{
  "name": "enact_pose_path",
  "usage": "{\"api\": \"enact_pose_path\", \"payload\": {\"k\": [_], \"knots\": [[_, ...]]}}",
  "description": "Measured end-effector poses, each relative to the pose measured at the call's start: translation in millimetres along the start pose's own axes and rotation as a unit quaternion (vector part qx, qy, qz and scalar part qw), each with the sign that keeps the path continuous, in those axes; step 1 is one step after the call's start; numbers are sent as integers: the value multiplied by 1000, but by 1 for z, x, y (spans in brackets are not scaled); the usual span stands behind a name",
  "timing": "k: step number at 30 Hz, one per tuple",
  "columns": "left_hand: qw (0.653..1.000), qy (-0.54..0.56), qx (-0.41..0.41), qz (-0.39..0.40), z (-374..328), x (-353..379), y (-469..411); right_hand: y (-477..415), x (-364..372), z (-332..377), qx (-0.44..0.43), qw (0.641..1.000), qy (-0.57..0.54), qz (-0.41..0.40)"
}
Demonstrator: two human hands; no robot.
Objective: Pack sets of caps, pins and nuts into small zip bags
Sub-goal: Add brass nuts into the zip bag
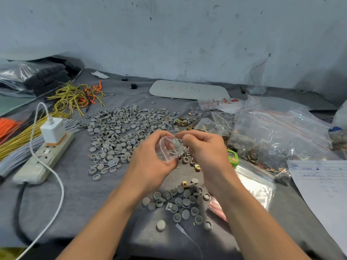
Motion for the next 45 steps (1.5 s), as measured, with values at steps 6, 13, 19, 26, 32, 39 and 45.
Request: {"api": "enact_pose_path", "payload": {"k": [6, 13, 19, 26, 32, 39, 45], "knots": [[999, 28, -22, -15, 5, -4, -3, -9, -12, -9, 181, 945, -262, 74], [1000, 5, -8, 5, 5, -2, -1, -4, -15, -2, 162, 904, -377, 121], [1000, -24, -6, 15, 0, 2, 2, -1, -19, 1, 141, 922, -348, 98], [999, -38, -4, 18, -3, 3, 3, 0, -16, 0, 142, 948, -266, 103], [999, -25, -2, 32, -5, 5, 4, 1, -15, 1, 68, 986, -137, 59], [999, 1, 1, 32, -6, 5, 3, 3, 3, 6, -95, 993, 67, 33], [996, 88, -24, -25, -1, -4, -2, -7, -15, 0, -78, 987, 127, -67]]}}
Point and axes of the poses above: each hand's wrist, its own y-axis away from the middle knuckle, its own x-axis out of the palm, z = x × y, the point moved 3 cm from there along -y, towards the middle knuckle, and after that the axes turned 5 degrees about y, right-handed, at the moved point
